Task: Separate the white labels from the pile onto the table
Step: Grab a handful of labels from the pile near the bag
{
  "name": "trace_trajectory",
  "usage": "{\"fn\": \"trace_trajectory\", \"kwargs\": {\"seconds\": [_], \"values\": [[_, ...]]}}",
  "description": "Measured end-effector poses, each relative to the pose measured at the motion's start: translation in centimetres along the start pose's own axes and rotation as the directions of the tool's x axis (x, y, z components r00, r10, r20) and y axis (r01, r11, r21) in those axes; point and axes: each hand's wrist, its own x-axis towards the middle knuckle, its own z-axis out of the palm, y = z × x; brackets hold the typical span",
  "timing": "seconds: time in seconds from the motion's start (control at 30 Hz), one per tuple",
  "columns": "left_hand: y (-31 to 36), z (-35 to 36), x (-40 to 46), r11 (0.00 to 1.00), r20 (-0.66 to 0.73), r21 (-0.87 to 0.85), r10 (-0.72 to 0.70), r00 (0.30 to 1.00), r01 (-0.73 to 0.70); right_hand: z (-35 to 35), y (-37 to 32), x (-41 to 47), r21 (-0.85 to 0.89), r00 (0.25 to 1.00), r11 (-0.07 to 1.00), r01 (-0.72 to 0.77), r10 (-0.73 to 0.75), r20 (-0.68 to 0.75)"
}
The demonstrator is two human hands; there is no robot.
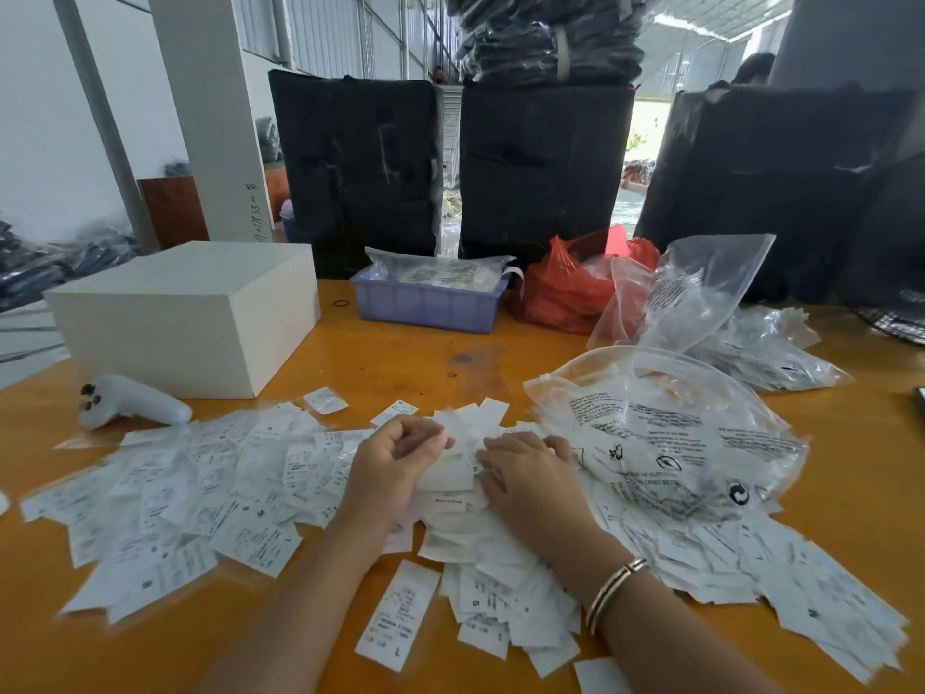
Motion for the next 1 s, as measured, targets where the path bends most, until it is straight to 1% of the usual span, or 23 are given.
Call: {"fn": "trace_trajectory", "kwargs": {"seconds": [0.1,0.2,0.23,0.3,0.33,0.43,0.47,0.57,0.87,0.93,1.0], "values": [[0.04,-0.11,-0.07,1.0,0.008,-0.024,-0.018,1.0,0.018,-0.39,-0.19,-0.14,-0.084,0.997,0.995,0.058,-0.062,-0.046],[-0.1,-0.22,0.07,0.999,0.021,-0.036,-0.028,0.999,0.029,-0.7,-0.53,-0.33,-0.083,0.994,0.994,0.069,-0.076,-0.085],[-0.1,-0.23,0.12,0.999,0.016,-0.037,-0.031,0.999,0.031,-0.85,-0.75,-0.36,-0.072,0.989,0.995,0.07,-0.078,-0.123],[-0.15,-0.22,0.21,0.999,0.009,-0.047,-0.021,1.0,0.022,-0.88,-0.83,-0.27,-0.065,0.965,0.995,0.071,-0.085,-0.248],[-0.15,-0.21,0.21,0.998,0.006,-0.053,-0.014,1.0,0.014,-0.95,-0.88,-0.27,-0.061,0.962,0.996,0.061,-0.075,-0.262],[-0.11,-0.22,0.28,0.998,-0.024,-0.064,-0.014,1.0,0.012,-0.78,-0.89,-0.53,-0.025,0.989,0.999,0.034,-0.037,-0.146],[-0.1,-0.25,0.31,0.997,-0.032,-0.069,-0.02,0.999,0.017,-0.66,-0.81,-0.61,0.006,0.991,1.0,0.022,-0.021,-0.132],[0.01,-0.24,0.34,0.995,-0.044,-0.096,-0.043,0.998,0.039,-0.51,-0.71,-0.68,0.085,0.988,0.996,0.001,0.012,-0.155],[0.53,-0.26,0.18,0.982,-0.055,-0.169,-0.095,0.994,0.085,-0.52,-0.21,-0.59,0.138,0.991,0.99,-0.009,0.027,-0.13],[0.6,-0.27,0.13,0.982,-0.057,-0.162,-0.109,0.992,0.099,-0.56,-0.25,-0.58,0.166,0.991,0.986,-0.003,0.026,-0.135],[0.65,-0.41,-0.06,0.985,-0.033,-0.145,-0.096,0.995,0.09,-0.45,-0.37,-0.61,0.17,0.994,0.985,0.0,0.018,-0.105]]}}
